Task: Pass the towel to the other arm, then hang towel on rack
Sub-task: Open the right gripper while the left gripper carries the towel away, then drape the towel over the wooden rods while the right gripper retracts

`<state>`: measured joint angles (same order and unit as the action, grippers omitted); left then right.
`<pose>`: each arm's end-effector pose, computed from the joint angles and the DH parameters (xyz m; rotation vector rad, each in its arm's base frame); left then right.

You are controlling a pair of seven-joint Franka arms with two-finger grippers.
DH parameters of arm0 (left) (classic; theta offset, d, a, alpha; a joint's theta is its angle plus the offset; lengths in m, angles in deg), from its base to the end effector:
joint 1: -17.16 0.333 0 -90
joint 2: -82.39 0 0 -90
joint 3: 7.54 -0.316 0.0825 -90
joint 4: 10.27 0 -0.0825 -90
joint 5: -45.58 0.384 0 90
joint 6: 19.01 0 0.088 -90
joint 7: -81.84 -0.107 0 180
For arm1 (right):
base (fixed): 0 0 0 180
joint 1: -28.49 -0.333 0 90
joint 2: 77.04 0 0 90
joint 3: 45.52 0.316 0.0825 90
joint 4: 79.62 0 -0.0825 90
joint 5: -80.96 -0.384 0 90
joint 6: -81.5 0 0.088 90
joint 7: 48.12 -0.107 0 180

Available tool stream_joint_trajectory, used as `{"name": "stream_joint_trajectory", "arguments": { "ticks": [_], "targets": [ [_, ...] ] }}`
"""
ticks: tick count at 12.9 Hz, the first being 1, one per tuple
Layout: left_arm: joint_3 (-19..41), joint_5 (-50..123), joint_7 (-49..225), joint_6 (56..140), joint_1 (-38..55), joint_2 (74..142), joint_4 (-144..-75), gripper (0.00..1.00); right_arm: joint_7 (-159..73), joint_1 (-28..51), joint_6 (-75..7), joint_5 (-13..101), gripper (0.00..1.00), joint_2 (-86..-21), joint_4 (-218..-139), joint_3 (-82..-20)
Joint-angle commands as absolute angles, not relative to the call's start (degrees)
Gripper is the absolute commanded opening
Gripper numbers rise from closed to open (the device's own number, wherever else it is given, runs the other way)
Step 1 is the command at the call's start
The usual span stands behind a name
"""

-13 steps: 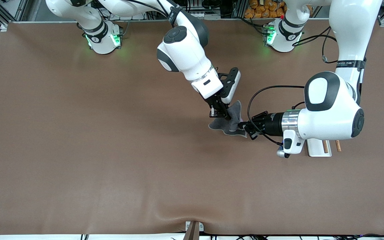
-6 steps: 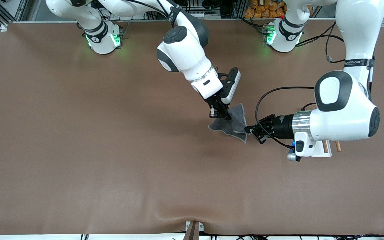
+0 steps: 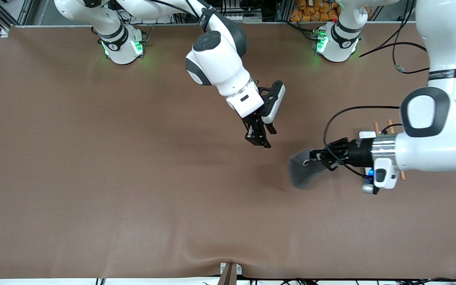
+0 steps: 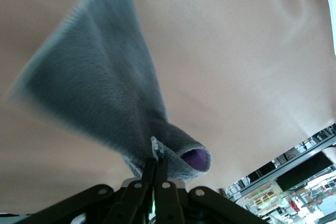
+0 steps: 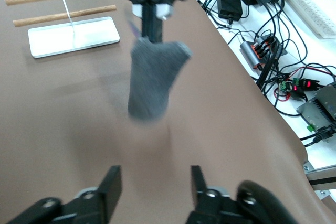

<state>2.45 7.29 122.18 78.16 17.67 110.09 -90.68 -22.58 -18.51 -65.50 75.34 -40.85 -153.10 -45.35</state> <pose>0.6678 -0.1491 0.4399 2.3290 0.8541 -0.6124 0.5301 0.5686 0.4560 -2.3090 -1.5858 -0.9072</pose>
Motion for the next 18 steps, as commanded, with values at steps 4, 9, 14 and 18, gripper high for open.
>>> {"name": "stream_joint_trajectory", "arguments": {
  "ticks": [4, 9, 14, 18],
  "targets": [
    [2.57, 15.15, 111.58, 71.79, 21.54, 109.37, -91.22, 0.0, -22.45, -12.92, -58.36, 74.72, 1.0, -44.25, -153.19, -45.35],
    [2.57, 24.91, 101.19, 67.73, 25.24, 109.81, -91.4, 0.0, -22.45, -2.21, -40.8, 74.72, 1.0, -48.29, -153.19, -45.43],
    [2.57, 35.88, 89.7, 65.8, 26.91, 109.2, -91.31, 0.0, -22.54, 9.21, -27.77, 74.8, 1.0, -50.5, -153.19, -45.7],
    [3.0, 46.18, 74.39, 66.24, 27.0, 107.88, -91.22, 0.0, -22.45, 17.75, -19.24, 75.59, 1.0, -51.72, -153.27, -45.87]
  ]
}}
